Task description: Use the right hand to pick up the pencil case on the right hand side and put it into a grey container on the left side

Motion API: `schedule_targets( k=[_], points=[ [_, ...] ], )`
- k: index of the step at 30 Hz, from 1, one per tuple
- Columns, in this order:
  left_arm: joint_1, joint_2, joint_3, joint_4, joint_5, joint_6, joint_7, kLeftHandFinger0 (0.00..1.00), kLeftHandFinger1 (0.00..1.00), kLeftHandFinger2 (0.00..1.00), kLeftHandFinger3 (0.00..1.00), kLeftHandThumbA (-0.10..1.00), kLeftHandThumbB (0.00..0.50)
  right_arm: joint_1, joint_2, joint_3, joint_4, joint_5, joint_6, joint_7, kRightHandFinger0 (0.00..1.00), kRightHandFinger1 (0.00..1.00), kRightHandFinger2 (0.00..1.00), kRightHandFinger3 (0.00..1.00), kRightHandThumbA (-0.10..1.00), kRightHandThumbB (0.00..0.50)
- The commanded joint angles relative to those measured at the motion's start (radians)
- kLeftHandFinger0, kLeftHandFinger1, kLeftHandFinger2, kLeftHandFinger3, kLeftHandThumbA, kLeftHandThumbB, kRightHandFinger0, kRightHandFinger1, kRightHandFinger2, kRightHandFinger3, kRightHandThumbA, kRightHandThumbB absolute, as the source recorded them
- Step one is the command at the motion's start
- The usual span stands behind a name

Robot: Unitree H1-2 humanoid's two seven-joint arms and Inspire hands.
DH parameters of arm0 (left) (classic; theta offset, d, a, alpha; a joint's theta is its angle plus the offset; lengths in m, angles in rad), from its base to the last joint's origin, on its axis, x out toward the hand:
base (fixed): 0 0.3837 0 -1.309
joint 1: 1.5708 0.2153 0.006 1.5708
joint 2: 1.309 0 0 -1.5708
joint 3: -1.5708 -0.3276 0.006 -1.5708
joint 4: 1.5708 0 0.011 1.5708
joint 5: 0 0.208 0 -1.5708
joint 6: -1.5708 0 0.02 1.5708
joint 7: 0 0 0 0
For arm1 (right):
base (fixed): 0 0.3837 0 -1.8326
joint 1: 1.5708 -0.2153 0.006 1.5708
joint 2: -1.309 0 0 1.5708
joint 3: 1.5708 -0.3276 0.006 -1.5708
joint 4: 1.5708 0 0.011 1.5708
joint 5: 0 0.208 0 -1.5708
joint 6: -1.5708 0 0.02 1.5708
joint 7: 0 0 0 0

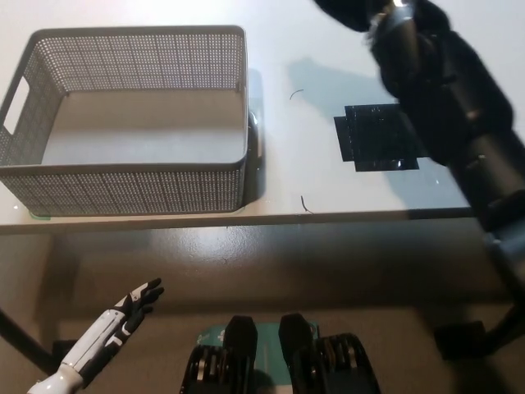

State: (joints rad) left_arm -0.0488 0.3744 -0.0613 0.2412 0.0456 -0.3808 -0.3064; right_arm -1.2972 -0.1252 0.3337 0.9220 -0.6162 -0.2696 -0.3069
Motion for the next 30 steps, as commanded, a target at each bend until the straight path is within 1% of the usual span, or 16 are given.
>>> schedule_targets(
  k=[1, 3, 5, 6, 9, 13, 16, 17, 21, 22, 23, 25, 27, 28, 29, 30],
  points=[
    [0.003, 0.012, 0.004, -0.018, 0.005, -0.043, 0.009, 1.00, 1.00, 1.00, 1.00, 1.00, 0.356, -0.124, 0.089, -0.028, 0.003, 0.048, 0.011, -0.015, 0.00, 0.33, 0.78, 0.77, -0.10, 0.194],
    [0.001, 0.009, 0.002, -0.019, 0.019, -0.047, 0.016, 1.00, 1.00, 1.00, 1.00, 1.00, 0.355, -0.140, 0.132, -0.023, 0.038, 0.046, -0.008, -0.029, 0.00, 0.32, 0.75, 0.77, -0.10, 0.204],
    [0.003, 0.011, 0.003, -0.028, 0.026, -0.031, 0.017, 1.00, 1.00, 1.00, 1.00, 1.00, 0.367, -0.146, 0.171, -0.017, 0.069, 0.041, -0.016, -0.049, 0.00, 0.27, 0.72, 0.68, -0.10, 0.215],
    [0.004, 0.011, 0.004, -0.029, 0.023, -0.029, 0.015, 1.00, 1.00, 1.00, 1.00, 1.00, 0.366, -0.149, 0.191, -0.012, 0.095, 0.035, -0.026, -0.062, 0.00, 0.27, 0.72, 0.67, -0.10, 0.221],
    [0.010, 0.019, 0.005, -0.043, 0.023, -0.017, 0.010, 1.00, 1.00, 1.00, 1.00, 1.00, 0.361, -0.158, 0.246, -0.012, 0.171, 0.045, -0.032, -0.062, 0.00, 0.29, 0.71, 0.77, -0.10, 0.194],
    [0.000, 0.018, 0.002, -0.027, 0.024, -0.032, 0.008, 1.00, 1.00, 1.00, 1.00, 1.00, 0.363, -0.178, 0.288, -0.014, 0.253, 0.052, -0.044, -0.068, 0.00, 0.35, 0.76, 0.83, -0.10, 0.185],
    [-0.005, 0.019, -0.002, -0.026, 0.026, -0.039, 0.003, 1.00, 1.00, 1.00, 1.00, 1.00, 0.361, -0.186, 0.306, -0.014, 0.297, 0.051, -0.051, -0.082, 0.00, 0.34, 0.74, 0.84, -0.10, 0.182],
    [-0.010, 0.015, -0.003, -0.029, 0.027, -0.031, 0.003, 1.00, 1.00, 1.00, 1.00, 1.00, 0.364, -0.194, 0.324, -0.015, 0.331, 0.055, -0.050, -0.085, 0.00, 0.34, 0.73, 0.82, -0.10, 0.171],
    [-0.012, 0.015, -0.006, -0.027, 0.035, -0.025, 0.005, 1.00, 1.00, 1.00, 1.00, 1.00, 0.374, -0.199, 0.348, -0.014, 0.388, 0.062, -0.053, -0.087, 0.00, 0.34, 0.75, 0.84, -0.10, 0.176],
    [-0.013, 0.015, -0.005, -0.024, 0.029, -0.025, 0.003, 1.00, 1.00, 1.00, 1.00, 1.00, 0.376, -0.198, 0.354, -0.012, 0.403, 0.062, -0.044, -0.087, 0.00, 0.34, 0.76, 0.84, -0.10, 0.164],
    [-0.013, 0.015, -0.005, -0.024, 0.028, -0.025, 0.003, 1.00, 1.00, 1.00, 1.00, 1.00, 0.377, -0.198, 0.355, -0.010, 0.410, 0.062, -0.045, -0.089, 0.00, 0.32, 0.75, 0.80, -0.10, 0.168],
    [-0.012, 0.018, -0.006, -0.027, 0.032, -0.027, 0.002, 1.00, 1.00, 1.00, 1.00, 1.00, 0.384, -0.191, 0.355, -0.006, 0.427, 0.064, -0.053, -0.095, 0.00, 0.30, 0.75, 0.79, -0.10, 0.176],
    [-0.016, 0.016, -0.005, -0.029, 0.026, -0.019, 0.000, 1.00, 1.00, 1.00, 1.00, 1.00, 0.386, -0.184, 0.351, -0.006, 0.437, 0.069, -0.057, -0.096, 0.00, 0.29, 0.75, 0.78, -0.10, 0.166],
    [-0.016, 0.015, -0.006, -0.028, 0.028, -0.020, 0.001, 1.00, 1.00, 1.00, 1.00, 1.00, 0.388, -0.178, 0.351, -0.011, 0.446, 0.077, -0.053, -0.094, 0.00, 0.29, 0.73, 0.77, -0.10, 0.184],
    [-0.018, 0.017, -0.006, -0.028, 0.028, -0.020, 0.001, 1.00, 1.00, 1.00, 1.00, 1.00, 0.388, -0.178, 0.352, -0.012, 0.450, 0.079, -0.047, -0.095, 0.00, 0.28, 0.72, 0.76, -0.10, 0.187],
    [-0.020, 0.017, -0.006, -0.027, 0.035, -0.026, 0.004, 1.00, 1.00, 1.00, 1.00, 1.00, 0.376, -0.179, 0.354, -0.019, 0.455, 0.088, -0.009, -0.070, 0.00, 0.26, 0.61, 0.69, 0.01, 0.209]
  ],
)
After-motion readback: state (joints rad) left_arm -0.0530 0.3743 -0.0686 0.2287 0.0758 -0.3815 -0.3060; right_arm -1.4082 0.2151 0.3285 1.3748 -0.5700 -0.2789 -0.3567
